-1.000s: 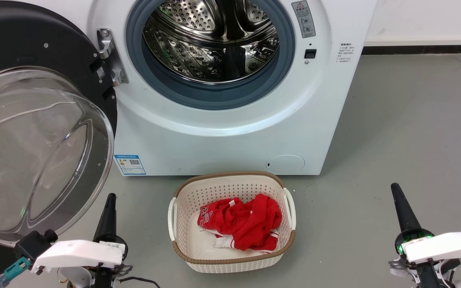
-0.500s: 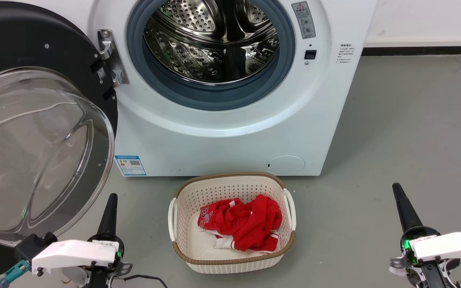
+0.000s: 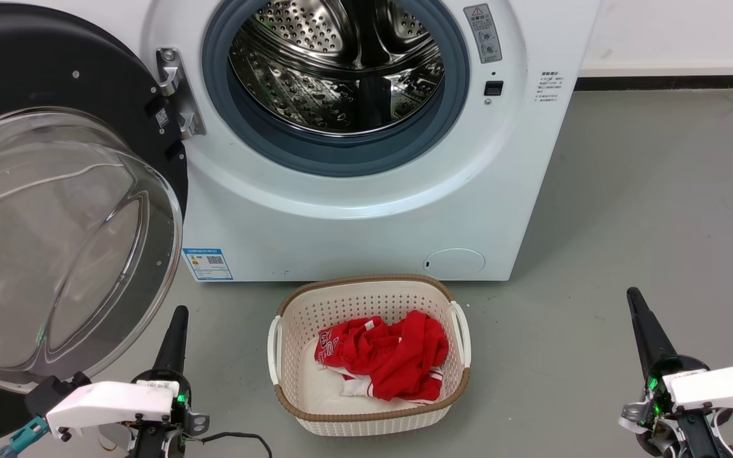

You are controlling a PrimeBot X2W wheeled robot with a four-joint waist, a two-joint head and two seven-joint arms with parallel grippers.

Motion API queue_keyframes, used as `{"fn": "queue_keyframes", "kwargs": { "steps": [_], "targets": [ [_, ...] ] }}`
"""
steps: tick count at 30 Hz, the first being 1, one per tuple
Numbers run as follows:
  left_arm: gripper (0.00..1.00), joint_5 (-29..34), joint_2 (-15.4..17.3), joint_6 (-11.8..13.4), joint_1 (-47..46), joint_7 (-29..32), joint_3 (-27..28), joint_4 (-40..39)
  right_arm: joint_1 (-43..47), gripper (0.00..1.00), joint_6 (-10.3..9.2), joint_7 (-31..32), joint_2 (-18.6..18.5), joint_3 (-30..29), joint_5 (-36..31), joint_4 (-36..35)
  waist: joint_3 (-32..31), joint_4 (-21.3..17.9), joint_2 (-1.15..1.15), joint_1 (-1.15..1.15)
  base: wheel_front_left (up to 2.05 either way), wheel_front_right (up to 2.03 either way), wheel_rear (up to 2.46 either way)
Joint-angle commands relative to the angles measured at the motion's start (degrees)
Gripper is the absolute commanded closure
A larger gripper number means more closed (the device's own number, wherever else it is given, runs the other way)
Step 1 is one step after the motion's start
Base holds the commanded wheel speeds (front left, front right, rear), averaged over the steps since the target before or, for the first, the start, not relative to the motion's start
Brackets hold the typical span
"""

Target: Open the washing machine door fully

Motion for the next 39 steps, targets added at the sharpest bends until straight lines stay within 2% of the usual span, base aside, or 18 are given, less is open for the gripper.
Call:
{"fn": "queue_keyframes", "kwargs": {
  "steps": [1,33,39],
  "targets": [
    [1.00,-1.4,0.0,-0.3,-1.0,0.4,0.2,-0.1,-1.0,1.00,-0.01,0.2,-0.2,-0.2,1.4,0.1,0.0,0.0,0.00,0.00,0.00,0.00,0.00],
    [1.00,-15.4,-0.3,-1.3,-1.6,3.9,1.2,1.8,-2.1,1.00,-0.02,2.6,0.1,-1.5,15.1,2.5,-0.4,0.1,0.00,0.00,0.00,0.00,0.00],
    [1.00,-15.2,-0.3,-1.3,-1.5,3.8,1.1,1.7,-2.1,1.00,-0.02,2.6,0.2,-1.6,14.8,2.4,-0.4,0.1,0.00,0.00,0.00,0.00,0.00]
  ]
}}
